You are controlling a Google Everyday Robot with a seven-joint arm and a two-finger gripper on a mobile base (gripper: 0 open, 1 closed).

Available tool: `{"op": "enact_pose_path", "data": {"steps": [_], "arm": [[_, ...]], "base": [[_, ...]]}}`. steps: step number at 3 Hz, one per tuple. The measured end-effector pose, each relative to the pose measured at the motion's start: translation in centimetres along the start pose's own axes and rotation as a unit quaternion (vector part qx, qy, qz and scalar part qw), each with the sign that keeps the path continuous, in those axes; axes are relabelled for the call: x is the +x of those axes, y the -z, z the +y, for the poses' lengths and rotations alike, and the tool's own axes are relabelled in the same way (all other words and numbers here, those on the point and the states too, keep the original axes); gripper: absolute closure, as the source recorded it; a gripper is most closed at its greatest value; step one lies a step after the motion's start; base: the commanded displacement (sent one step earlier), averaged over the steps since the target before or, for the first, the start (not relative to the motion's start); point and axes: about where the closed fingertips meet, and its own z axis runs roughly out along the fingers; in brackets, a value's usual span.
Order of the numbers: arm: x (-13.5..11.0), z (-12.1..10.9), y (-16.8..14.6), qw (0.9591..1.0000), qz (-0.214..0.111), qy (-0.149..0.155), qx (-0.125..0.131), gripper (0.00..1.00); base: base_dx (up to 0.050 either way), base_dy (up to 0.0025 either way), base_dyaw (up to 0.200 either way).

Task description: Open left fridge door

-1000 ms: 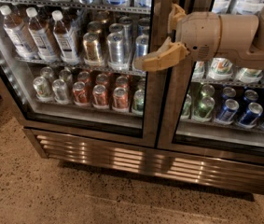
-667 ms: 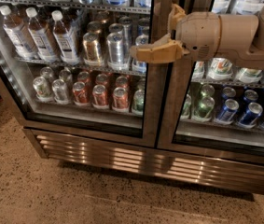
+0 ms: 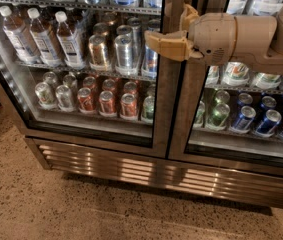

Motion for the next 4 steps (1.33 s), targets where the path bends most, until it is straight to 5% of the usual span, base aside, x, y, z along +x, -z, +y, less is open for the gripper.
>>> {"op": "enact_pose_path", "data": {"steps": [1,4], "arm": [[0.00,0.00,-0.01,1.0000,0.000,0.000,0.000,1.00],[0.00,0.00,-0.01,1.0000,0.000,0.000,0.000,1.00]], "base": [[0.000,0.00000,0.000],[-0.050,-0.00003,0.000]]}}
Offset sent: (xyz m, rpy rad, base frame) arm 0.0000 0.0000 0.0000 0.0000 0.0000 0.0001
